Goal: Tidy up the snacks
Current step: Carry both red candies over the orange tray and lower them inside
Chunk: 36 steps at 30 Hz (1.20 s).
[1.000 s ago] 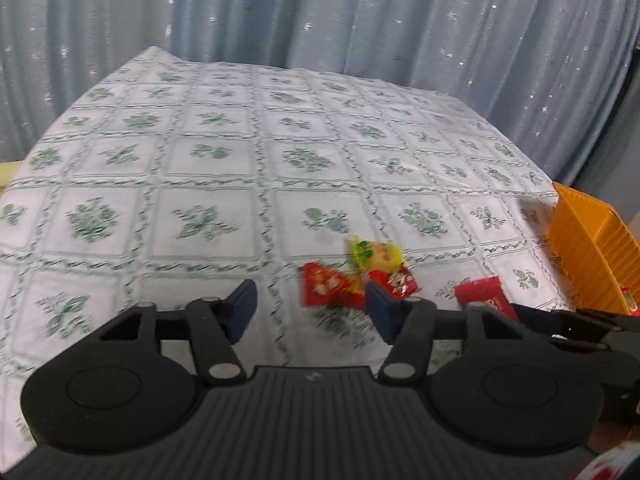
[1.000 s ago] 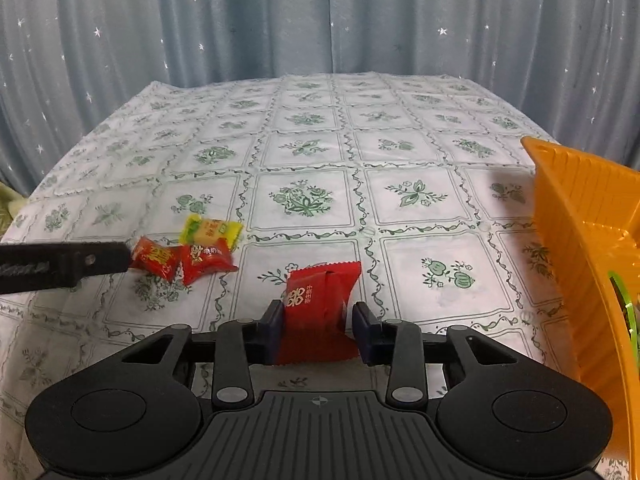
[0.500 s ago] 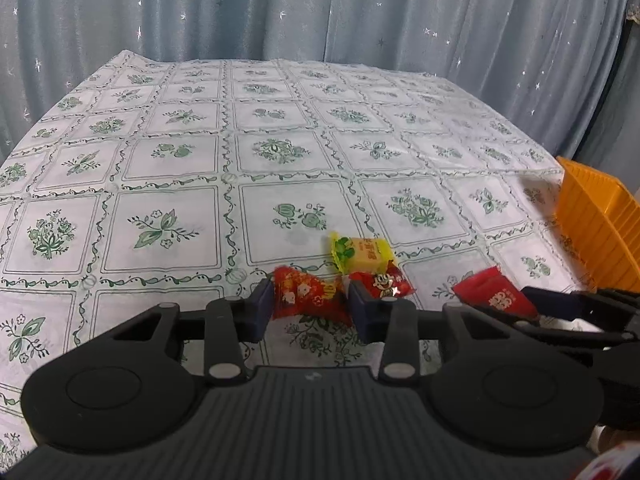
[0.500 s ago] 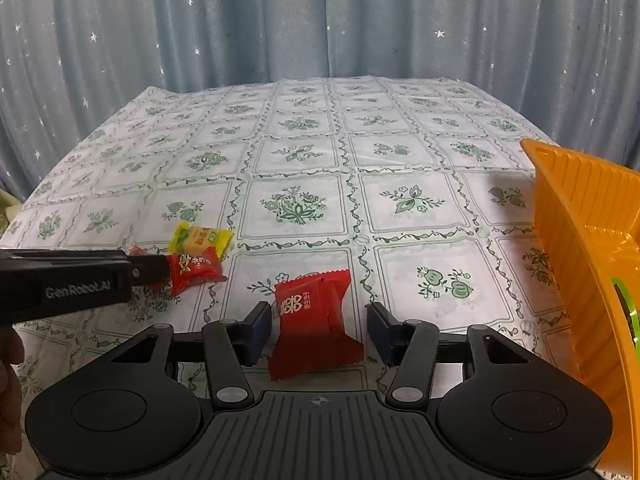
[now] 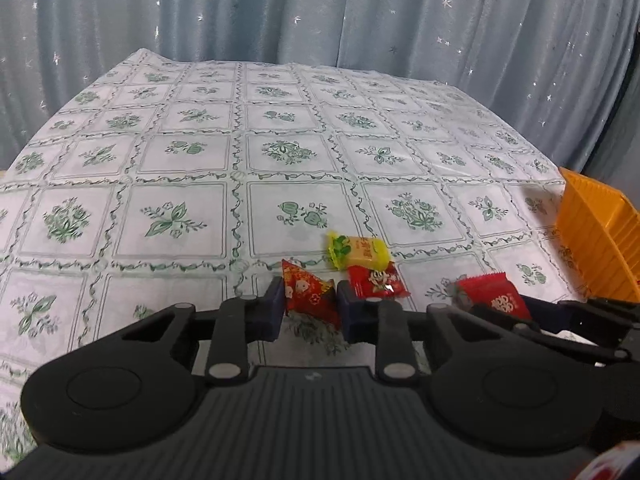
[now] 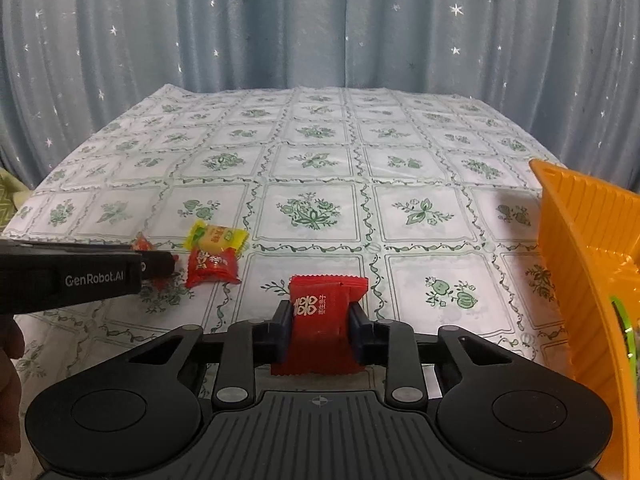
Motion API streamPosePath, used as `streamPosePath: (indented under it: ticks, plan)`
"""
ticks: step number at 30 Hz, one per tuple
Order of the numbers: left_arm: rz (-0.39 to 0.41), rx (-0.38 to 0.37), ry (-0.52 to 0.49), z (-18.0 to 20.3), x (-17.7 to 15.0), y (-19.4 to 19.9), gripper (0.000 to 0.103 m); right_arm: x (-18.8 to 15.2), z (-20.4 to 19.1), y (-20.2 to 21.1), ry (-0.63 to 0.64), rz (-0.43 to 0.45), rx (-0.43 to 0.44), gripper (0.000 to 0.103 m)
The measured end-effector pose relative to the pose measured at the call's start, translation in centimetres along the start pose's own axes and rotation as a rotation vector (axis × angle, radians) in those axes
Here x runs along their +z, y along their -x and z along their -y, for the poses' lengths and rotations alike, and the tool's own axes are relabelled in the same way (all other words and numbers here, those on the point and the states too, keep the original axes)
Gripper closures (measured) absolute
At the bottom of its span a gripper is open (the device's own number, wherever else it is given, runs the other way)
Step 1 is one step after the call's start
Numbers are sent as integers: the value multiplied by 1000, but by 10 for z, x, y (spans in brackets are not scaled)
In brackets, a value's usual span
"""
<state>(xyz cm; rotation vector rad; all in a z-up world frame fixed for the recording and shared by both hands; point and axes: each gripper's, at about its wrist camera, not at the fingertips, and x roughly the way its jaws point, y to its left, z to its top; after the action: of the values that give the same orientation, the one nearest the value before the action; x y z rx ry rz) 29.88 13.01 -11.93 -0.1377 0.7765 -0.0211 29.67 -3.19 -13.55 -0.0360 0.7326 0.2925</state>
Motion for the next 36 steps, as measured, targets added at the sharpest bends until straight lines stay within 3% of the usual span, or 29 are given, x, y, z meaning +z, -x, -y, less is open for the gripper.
streamPosePath:
  ticks: [19,36]
  plan:
    - [73,-29,8,67,-27,114,79,-21,42,130,-106,58,35,74]
    - [73,-45,9,120,-73,214,79,-61,68,237,-145,105,22,74]
